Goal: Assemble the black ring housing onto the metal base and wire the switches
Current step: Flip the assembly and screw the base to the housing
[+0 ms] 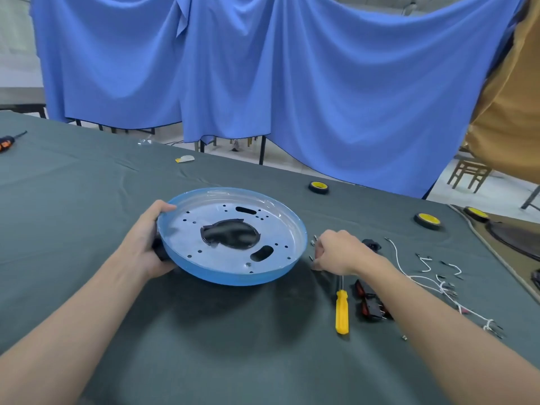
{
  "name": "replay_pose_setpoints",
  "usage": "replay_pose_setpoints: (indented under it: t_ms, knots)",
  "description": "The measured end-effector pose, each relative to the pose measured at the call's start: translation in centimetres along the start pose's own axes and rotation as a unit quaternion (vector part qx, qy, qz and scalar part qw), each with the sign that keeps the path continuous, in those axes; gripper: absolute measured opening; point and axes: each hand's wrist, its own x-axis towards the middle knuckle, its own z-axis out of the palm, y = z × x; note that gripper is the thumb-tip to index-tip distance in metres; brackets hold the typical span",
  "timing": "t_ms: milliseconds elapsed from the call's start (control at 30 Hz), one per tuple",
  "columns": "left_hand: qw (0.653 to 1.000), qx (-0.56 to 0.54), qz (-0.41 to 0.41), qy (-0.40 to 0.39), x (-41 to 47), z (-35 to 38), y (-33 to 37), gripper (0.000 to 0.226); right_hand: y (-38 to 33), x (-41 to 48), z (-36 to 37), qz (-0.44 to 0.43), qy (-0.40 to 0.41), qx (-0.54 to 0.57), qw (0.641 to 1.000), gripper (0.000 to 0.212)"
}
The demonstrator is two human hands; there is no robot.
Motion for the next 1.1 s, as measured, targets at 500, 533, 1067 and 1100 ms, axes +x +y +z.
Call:
replay_pose_setpoints:
  t_ms: [500, 533, 1067, 1100]
  knots:
    - [0.999, -0.005, 0.028, 0.021, -0.7, 0.0, -1.0, 0.024, -2.1, -1.5, -3.8, 0.005, 0.18, 0.226, 0.957, 0.02]
    - [0.999, -0.007, 0.027, 0.017, -0.6, 0.1, -1.0, 0.022, -2.8, -1.4, -3.2, -0.008, 0.196, 0.247, 0.949, 0.027]
    - [1.0, 0.006, 0.008, -0.008, 1.3, 0.2, -0.8, 0.021, -4.0, 2.4, 0.2, 0.009, 0.289, 0.322, 0.902, 0.035]
    - [1.0, 0.008, 0.005, -0.005, 1.4, 0.1, -0.8, 0.021, -4.0, 2.5, -0.1, 0.002, 0.29, 0.314, 0.904, 0.033]
